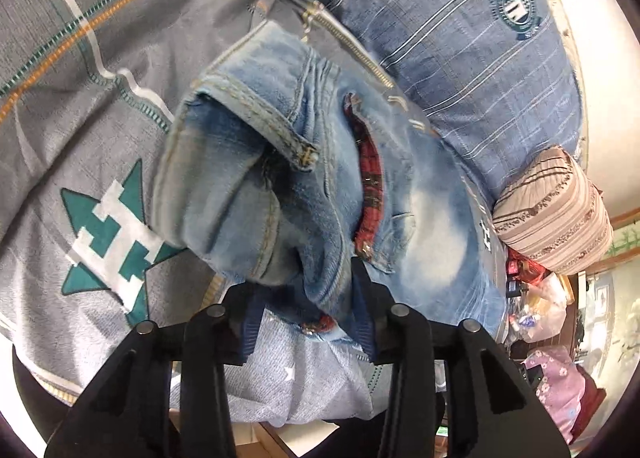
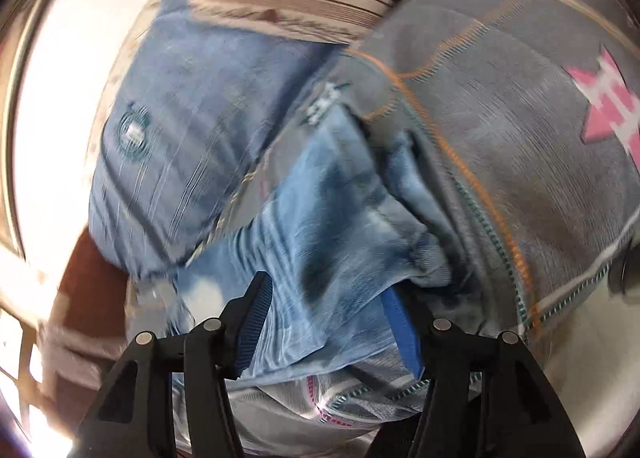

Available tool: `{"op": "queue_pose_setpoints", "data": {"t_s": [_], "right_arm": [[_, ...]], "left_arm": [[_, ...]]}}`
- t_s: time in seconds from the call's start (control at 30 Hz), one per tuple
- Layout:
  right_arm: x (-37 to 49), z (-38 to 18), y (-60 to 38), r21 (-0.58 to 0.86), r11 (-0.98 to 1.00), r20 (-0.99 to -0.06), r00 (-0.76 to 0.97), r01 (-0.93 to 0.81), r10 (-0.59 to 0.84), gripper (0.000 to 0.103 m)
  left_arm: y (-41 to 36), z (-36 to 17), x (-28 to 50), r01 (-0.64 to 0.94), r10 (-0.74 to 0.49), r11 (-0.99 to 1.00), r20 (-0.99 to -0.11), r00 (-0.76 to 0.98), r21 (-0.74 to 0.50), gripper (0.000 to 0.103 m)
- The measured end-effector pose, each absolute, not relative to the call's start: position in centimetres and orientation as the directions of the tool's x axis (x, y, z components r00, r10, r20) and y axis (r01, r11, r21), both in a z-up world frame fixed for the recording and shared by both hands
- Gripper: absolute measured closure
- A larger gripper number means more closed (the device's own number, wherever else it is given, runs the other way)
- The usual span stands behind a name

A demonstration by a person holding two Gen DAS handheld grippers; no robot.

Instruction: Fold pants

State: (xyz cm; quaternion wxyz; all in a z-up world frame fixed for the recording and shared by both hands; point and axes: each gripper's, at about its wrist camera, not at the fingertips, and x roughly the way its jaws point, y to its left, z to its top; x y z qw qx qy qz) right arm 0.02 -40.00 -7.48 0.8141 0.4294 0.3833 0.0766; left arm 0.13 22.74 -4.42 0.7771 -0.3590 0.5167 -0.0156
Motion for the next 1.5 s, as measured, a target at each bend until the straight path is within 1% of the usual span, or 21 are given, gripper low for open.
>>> {"op": "queue_pose_setpoints", "data": {"t_s": [0.13,0.23,0.3,0.4,0.47,0.53,0.6,0.7,0.77,0.8,0.83,0.87,0.97,1.0,1.17,1.2,1.23,1.27,1.37,1.47,1.5], "right_arm": [[0.4,-8.4,-40.8,0.785,0.550,-0.567,0.687,0.283,0.455,0.044],[0.0,-8.8,-41.5,0.810,0.489,-0.552,0.704,0.324,0.447,0.048],[0.9,-9.3,-41.5,0.803,0.487,-0.567,0.688,0.343,0.452,0.102],[0.2,-6.6,-41.5,0.825,0.511,-0.497,0.742,0.242,0.450,0.101],[-2.1,-3.4,-40.8,0.780,0.607,-0.469,0.781,0.149,0.412,0.101],[-3.9,-2.6,-40.4,0.746,0.652,-0.478,0.792,0.137,0.381,0.101],[-5.3,-4.6,-40.4,0.737,0.652,-0.521,0.764,0.177,0.381,0.101],[-5.1,-9.7,-40.7,0.709,0.642,-0.629,0.672,0.291,0.390,0.094],[-5.2,-11.2,-40.9,0.729,0.601,-0.630,0.664,0.327,0.403,0.084],[-5.8,-11.1,-41.3,0.752,0.563,-0.613,0.676,0.342,0.409,0.074],[-6.2,-10.9,-41.7,0.766,0.541,-0.602,0.685,0.348,0.411,0.054],[-7.3,-10.3,-42.1,0.793,0.507,-0.568,0.710,0.337,0.416,0.037],[-8.8,-9.9,-41.8,0.816,0.482,-0.536,0.731,0.319,0.423,0.033],[-8.7,-10.2,-41.8,0.818,0.476,-0.536,0.728,0.323,0.427,0.033],[-5.8,-13.2,-40.9,0.857,0.400,-0.496,0.725,0.323,0.477,0.034],[-5.3,-13.3,-40.9,0.866,0.391,-0.480,0.739,0.312,0.472,0.034],[-4.7,-13.3,-40.6,0.863,0.395,-0.482,0.743,0.314,0.464,0.052],[-4.0,-13.2,-40.5,0.858,0.402,-0.491,0.741,0.319,0.458,0.099],[-1.9,-9.3,-41.5,0.854,0.473,-0.447,0.770,0.216,0.455,0.099],[-2.0,-3.4,-41.1,0.736,0.669,-0.431,0.832,0.101,0.349,0.099],[-1.9,-3.2,-41.3,0.726,0.680,-0.436,0.835,0.106,0.336,0.099]], "left_arm": [[22.6,-5.1,0.8,-0.369,-0.438,0.707,-0.783,0.442,-0.604,0.065],[21.9,-4.9,1.6,-0.366,-0.413,0.731,-0.801,0.434,-0.575,0.066],[21.7,-4.4,1.9,-0.352,-0.421,0.735,-0.798,0.432,-0.579,0.082],[21.3,-2.2,1.2,-0.298,-0.398,0.771,-0.792,0.463,-0.562,0.083],[21.3,-1.8,0.6,-0.276,-0.378,0.795,-0.797,0.471,-0.540,0.083],[21.5,-2.5,0.4,-0.284,-0.366,0.803,-0.809,0.459,-0.525,0.083],[22.0,-4.3,0.4,-0.315,-0.364,0.799,-0.828,0.427,-0.513,0.083],[23.0,-5.9,0.7,-0.355,-0.408,0.756,-0.820,0.401,-0.550,0.082],[23.2,-5.1,0.4,-0.338,-0.425,0.752,-0.809,0.407,-0.565,0.081],[23.3,-4.5,0.1,-0.320,-0.429,0.757,-0.803,0.414,-0.570,0.079],[23.2,-3.9,-0.4,-0.297,-0.434,0.764,-0.797,0.421,-0.573,0.079],[23.2,-3.2,-1.1,-0.261,-0.443,0.773,-0.786,0.430,-0.579,0.072],[22.5,-2.6,-2.8,-0.209,-0.461,0.776,-0.761,0.456,-0.595,0.038],[22.3,-2.8,-3.1,-0.207,-0.461,0.775,-0.757,0.462,-0.598,0.034],[21.5,-5.8,-1.3,-0.275,-0.473,0.744,-0.771,0.427,-0.609,0.037],[21.5,-5.9,-0.8,-0.284,-0.476,0.734,-0.765,0.433,-0.617,0.052],[21.4,-5.7,-0.3,-0.292,-0.475,0.728,-0.763,0.439,-0.621,0.059],[21.3,-5.2,0.1,-0.293,-0.473,0.725,-0.760,0.445,-0.623,0.062],[19.9,-3.2,0.5,-0.240,-0.473,0.734,-0.732,0.491,-0.635,0.073],[18.6,-3.1,0.6,-0.209,-0.417,0.792,-0.758,0.501,-0.574,0.073],[18.2,-3.9,1.0,-0.219,-0.405,0.804,-0.780,0.478,-0.552,0.073]]}}
